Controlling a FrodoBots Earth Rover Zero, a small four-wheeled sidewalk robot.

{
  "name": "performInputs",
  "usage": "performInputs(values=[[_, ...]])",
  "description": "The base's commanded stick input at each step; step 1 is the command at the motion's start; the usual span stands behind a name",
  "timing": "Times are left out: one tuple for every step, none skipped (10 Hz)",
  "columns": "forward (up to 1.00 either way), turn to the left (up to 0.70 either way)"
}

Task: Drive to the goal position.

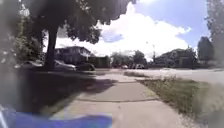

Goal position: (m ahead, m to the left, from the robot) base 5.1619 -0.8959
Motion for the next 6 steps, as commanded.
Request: performInputs(values=[[0.70, 0.00], [0.70, 0.00], [0.70, -0.19], [0.70, -0.29], [0.70, -0.07], [0.70, 0.00]])
